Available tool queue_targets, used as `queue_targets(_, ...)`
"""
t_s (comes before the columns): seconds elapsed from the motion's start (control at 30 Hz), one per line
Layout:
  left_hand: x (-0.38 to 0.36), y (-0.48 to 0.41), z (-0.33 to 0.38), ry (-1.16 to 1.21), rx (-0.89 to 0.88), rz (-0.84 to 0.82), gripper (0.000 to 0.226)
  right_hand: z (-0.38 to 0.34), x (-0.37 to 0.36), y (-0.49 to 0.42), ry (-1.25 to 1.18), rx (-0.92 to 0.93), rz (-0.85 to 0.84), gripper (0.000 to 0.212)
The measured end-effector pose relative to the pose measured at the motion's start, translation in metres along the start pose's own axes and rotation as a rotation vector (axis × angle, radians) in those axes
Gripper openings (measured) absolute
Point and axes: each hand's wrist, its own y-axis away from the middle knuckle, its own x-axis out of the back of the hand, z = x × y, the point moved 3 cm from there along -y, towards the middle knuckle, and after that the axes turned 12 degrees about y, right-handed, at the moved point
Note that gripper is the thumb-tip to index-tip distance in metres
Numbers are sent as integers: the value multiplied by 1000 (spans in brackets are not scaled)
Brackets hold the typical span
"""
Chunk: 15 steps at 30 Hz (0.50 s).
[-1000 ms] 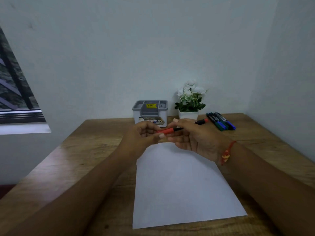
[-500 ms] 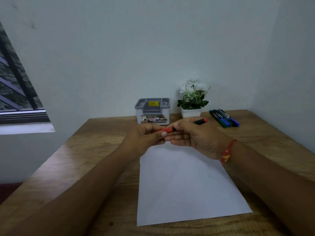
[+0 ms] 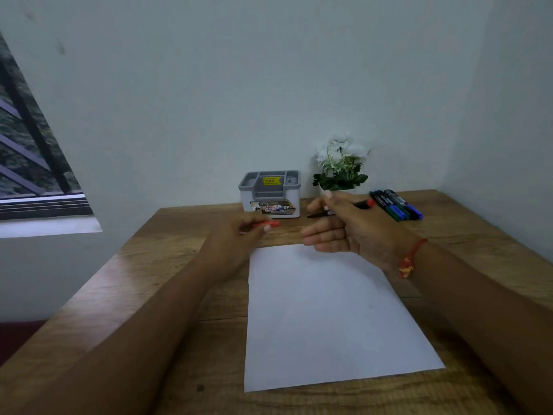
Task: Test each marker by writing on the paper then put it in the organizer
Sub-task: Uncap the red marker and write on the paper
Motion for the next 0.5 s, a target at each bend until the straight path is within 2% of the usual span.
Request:
queue_targets(0.07, 8, -3, -10, -265, 1, 31, 25, 6, 3, -1, 292, 91, 20, 30)
queue_targets(0.13, 12, -7, -18, -344, -4, 15, 25, 13, -2, -4, 763, 263, 6, 19)
queue_targets(0.2, 12, -11, -23, -371, -4, 7, 25, 19, -13, -6, 1044, 320, -47, 18)
queue_targets(0.33, 11, -13, -30, -378, 21, 12, 27, 23, -19, -7, 1151, 307, -125, 43)
queue_targets(0.5, 11, -12, -31, -326, 55, -25, 32, 26, -8, -9, 1068, 300, -174, 44)
